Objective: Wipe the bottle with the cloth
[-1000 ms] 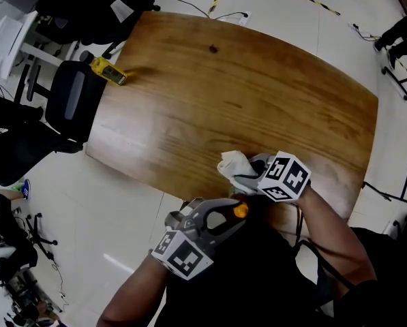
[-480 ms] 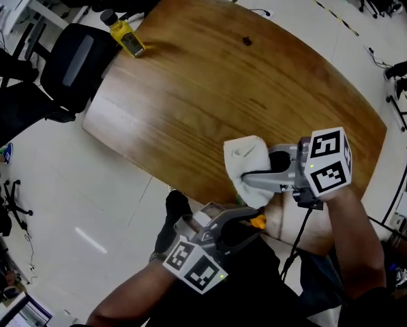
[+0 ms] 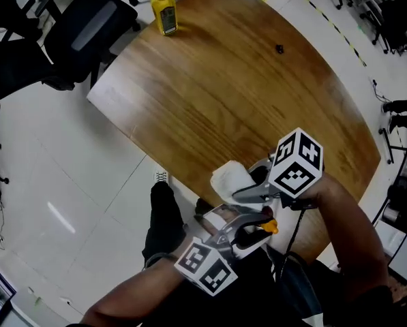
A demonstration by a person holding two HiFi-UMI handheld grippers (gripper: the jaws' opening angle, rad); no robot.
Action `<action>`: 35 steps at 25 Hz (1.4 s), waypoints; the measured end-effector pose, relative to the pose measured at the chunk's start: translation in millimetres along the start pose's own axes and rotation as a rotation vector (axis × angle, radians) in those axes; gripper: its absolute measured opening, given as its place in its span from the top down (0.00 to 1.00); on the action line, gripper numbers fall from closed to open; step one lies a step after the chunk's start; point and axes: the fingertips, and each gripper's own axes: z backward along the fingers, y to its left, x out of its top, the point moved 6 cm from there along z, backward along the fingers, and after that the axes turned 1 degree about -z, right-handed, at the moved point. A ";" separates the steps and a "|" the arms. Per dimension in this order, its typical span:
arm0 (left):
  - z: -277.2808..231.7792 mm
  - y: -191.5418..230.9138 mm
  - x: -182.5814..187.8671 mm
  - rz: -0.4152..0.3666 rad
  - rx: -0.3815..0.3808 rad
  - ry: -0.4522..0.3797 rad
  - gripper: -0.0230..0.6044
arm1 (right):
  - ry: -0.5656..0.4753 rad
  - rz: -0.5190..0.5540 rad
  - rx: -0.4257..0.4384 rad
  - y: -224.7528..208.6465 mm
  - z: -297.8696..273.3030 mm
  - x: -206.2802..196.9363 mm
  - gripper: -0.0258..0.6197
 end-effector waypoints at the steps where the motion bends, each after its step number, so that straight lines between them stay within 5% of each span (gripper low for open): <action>1: 0.7 0.0 -1.3 -0.002 0.000 -0.003 0.72 | 0.032 0.022 -0.011 -1.2 -5.5 -2.4 0.85; 14: 7.5 3.0 -6.0 0.001 0.000 -0.004 0.72 | 0.184 0.212 -0.229 -34.2 -44.3 -11.0 0.85; 18: 6.9 2.3 -8.1 -0.004 -0.006 0.002 0.72 | 0.139 0.219 -0.258 -39.7 -46.5 -13.1 0.84; 21: 9.2 3.1 -9.9 0.003 -0.023 0.005 0.72 | -0.046 0.192 -0.287 -41.1 -32.5 -14.1 0.84; 26: 11.9 10.7 -16.3 0.008 -0.128 0.036 0.72 | -0.676 0.024 -0.372 -25.5 46.0 -36.0 0.84; 28: 12.8 12.8 -21.9 -0.020 -0.163 0.100 0.70 | -0.848 -0.011 -0.434 -8.8 70.6 -58.8 0.84; 32: 15.9 19.8 -24.9 -0.055 -0.171 0.175 0.65 | -0.973 -0.061 -0.537 24.8 83.7 -110.1 0.84; 35: 7.4 17.4 -22.7 -0.092 -0.206 0.207 0.65 | -0.999 -0.104 -0.534 43.2 70.2 -138.3 0.84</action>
